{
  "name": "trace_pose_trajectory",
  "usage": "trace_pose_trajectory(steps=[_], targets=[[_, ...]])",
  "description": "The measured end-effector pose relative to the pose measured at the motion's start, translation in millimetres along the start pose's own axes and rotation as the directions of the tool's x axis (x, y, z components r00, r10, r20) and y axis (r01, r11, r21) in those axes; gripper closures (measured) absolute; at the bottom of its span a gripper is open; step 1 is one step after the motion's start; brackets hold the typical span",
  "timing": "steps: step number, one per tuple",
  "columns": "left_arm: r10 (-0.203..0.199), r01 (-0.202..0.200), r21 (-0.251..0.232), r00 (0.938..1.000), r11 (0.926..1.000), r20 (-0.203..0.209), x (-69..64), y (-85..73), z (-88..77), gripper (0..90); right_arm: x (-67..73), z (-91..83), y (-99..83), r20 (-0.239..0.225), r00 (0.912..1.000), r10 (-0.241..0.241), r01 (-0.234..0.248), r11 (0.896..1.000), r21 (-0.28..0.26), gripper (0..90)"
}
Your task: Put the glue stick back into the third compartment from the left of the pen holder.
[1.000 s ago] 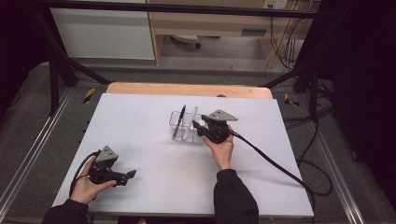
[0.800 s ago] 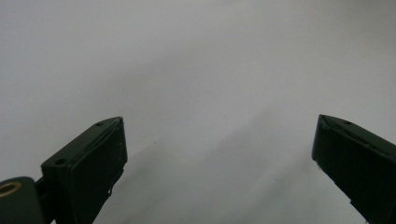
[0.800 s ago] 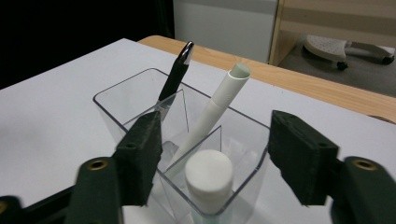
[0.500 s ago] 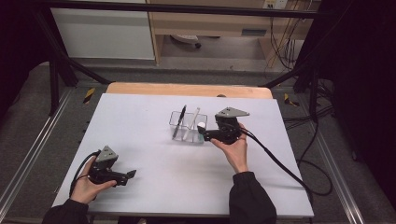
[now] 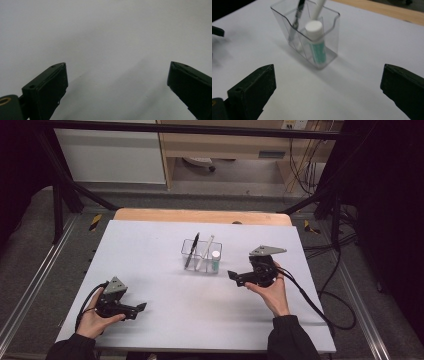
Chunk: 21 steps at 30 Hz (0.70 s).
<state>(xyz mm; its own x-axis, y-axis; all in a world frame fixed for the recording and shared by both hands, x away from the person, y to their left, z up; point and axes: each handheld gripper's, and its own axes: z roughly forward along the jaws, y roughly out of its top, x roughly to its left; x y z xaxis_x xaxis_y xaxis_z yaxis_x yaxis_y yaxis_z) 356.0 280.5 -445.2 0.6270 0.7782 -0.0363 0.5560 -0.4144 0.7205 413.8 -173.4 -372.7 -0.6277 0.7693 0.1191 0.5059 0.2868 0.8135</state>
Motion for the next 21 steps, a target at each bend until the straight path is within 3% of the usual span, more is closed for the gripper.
trace_pose_trajectory(steps=[4,10,15,21], targets=[[0.003,-0.003,-0.001,1.0,1.0,0.005,-1.4,-0.4,1.3,2.7,-9.3,-4.0,-23.3,0.015,0.9997,0.018,-0.018,0.999,0.032,0.9],[0.012,-0.012,-0.003,0.9999,0.9999,0.005,-2.3,-1.0,2.3,2.7,-20.4,-13.8,-57.9,-0.017,0.9991,0.039,-0.038,0.998,0.058,0.9],[0.017,-0.017,-0.007,0.9998,0.9998,0.005,-2.9,-1.6,2.3,2.7,-29.4,-22.2,-81.8,-0.013,0.9993,0.036,-0.034,0.996,0.085,0.9],[0.025,-0.024,-0.01,0.9997,0.9996,0.009,-4.0,-2.2,2.1,2.7,-38.0,-31.8,-101.5,-0.019,0.9989,0.044,-0.042,0.997,0.07,0.9]])
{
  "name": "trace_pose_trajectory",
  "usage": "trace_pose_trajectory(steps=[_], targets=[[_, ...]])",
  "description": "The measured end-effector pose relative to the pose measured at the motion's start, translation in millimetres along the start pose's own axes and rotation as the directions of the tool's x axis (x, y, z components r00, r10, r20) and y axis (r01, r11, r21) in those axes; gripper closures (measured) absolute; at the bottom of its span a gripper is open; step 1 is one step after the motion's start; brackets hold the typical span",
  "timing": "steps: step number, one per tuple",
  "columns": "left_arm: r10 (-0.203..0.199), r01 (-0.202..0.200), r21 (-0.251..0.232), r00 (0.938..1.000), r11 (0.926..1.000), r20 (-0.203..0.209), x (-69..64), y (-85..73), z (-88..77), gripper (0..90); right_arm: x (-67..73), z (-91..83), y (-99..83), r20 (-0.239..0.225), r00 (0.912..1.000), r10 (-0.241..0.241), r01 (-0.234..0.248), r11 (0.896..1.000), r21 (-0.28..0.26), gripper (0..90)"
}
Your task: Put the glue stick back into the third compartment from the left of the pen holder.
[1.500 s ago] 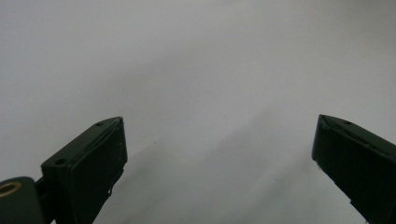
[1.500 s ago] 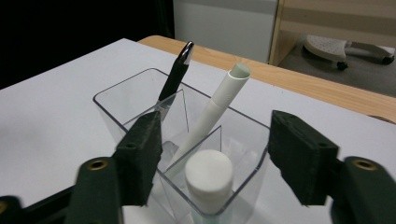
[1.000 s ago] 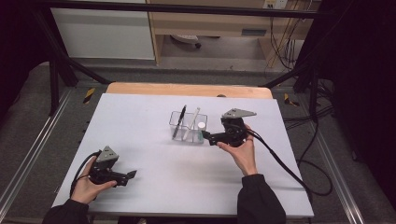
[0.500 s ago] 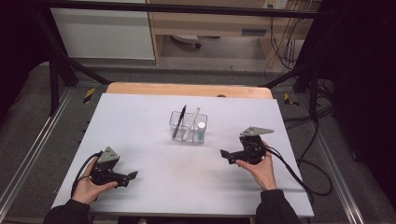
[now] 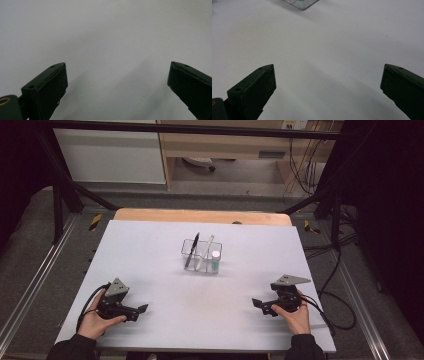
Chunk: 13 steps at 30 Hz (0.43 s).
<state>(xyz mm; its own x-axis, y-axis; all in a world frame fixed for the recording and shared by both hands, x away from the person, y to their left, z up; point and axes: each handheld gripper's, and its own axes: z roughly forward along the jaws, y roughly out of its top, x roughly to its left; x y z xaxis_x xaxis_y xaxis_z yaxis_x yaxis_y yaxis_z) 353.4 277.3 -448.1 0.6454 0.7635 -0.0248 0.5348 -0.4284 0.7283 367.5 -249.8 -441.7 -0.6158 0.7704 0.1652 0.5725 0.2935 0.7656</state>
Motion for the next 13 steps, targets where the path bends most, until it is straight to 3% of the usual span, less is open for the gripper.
trace_pose_trajectory(steps=[2,6,13], targets=[[0.001,-0.001,-0.001,1.0,1.0,0.0,-0.2,-0.1,-0.4,2.7,-1.9,-1.9,-5.1,0.001,1.0,0.006,-0.006,1.0,-0.017,0.9],[0.001,-0.001,-0.007,1.0,1.0,-0.002,0.6,0.2,-1.6,2.7,-4.6,-4.1,-13.2,0.015,0.9998,-0.011,0.011,1.0,0.008,0.9],[0.004,-0.004,-0.001,1.0,1.0,0.002,0.4,0.0,-0.3,2.7,-7.2,-7.9,-17.6,0.011,0.9999,0.0,0.0,1.0,-0.002,0.9]])
